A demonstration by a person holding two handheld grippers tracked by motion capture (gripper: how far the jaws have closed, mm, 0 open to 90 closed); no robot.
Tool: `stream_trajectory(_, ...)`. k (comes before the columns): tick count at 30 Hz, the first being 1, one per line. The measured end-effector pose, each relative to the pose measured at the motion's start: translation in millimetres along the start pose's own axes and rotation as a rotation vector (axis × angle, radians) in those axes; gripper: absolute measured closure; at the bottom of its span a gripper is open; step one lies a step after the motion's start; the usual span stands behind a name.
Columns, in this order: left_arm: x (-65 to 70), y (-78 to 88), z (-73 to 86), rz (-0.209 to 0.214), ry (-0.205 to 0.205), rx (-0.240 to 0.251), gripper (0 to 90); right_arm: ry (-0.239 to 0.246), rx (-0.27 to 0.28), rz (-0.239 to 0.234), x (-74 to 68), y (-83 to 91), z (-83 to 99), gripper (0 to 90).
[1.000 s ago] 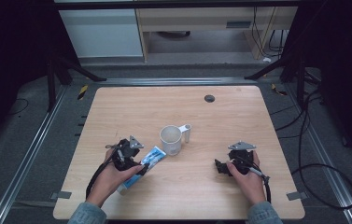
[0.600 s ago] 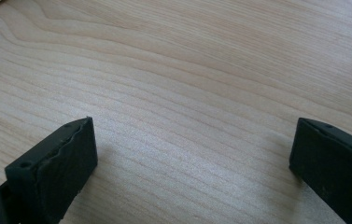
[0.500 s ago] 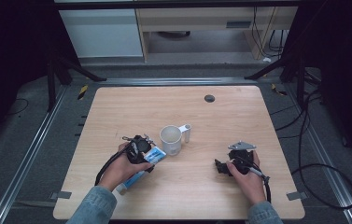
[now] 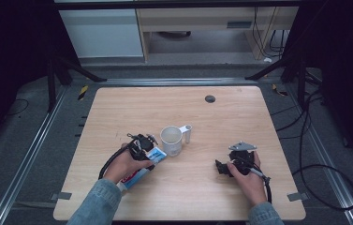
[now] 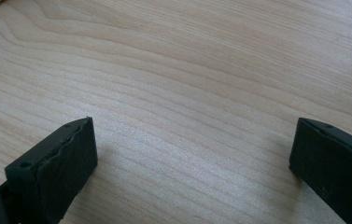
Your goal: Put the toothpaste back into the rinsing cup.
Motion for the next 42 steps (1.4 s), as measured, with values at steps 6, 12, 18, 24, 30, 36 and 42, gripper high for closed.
stream_trajectory(6, 1.5, -3.6, -0.7, 0.013, -0.007, -0.018, 39.4, 0.0, 0.0, 0.0, 0.0, 0.0, 0.0, 1.1)
stream_trajectory(12, 0.9, -3.4, -2.5, 0.016, -0.004, -0.042, 43.1, 0.0, 0.0, 0.0, 0.0, 0.0, 0.0, 1.1)
stream_trajectory(18, 1.0, -3.7, -3.3, 0.014, -0.009, -0.062, 43.8, 0.0, 0.0, 0.0, 0.0, 0.0, 0.0, 1.1)
stream_trajectory(24, 4.6, -3.2, -3.3, 0.018, -0.036, -0.102, 49.6, 0.0, 0.0, 0.0, 0.0, 0.0, 0.0, 1.1)
stream_trajectory(30, 8.1, 3.5, -2.0, 0.046, -0.052, -0.079, 60.1, 0.0, 0.0, 0.0, 0.0, 0.0, 0.0, 1.1)
stream_trajectory(36, 9.2, 12.3, 2.8, 0.061, -0.049, -0.011, 71.4, -0.006, -0.004, -0.007, -0.9, 0.5, -0.1, 1.1)
stream_trajectory(42, 10.7, 12.8, 4.2, 0.058, -0.063, -0.017, 72.4, -0.01, -0.005, -0.009, -1.2, 0.6, -0.1, 1.1)
Point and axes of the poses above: each handheld gripper's, and its own axes: y roughly backward along the jaws, z roughly out of its underside, x roughly to its right, the point moved 10 cm from there along -y, roughly forward along the jaws, and after that the axes turned 7 degrees about z, right-handed, at the moved point
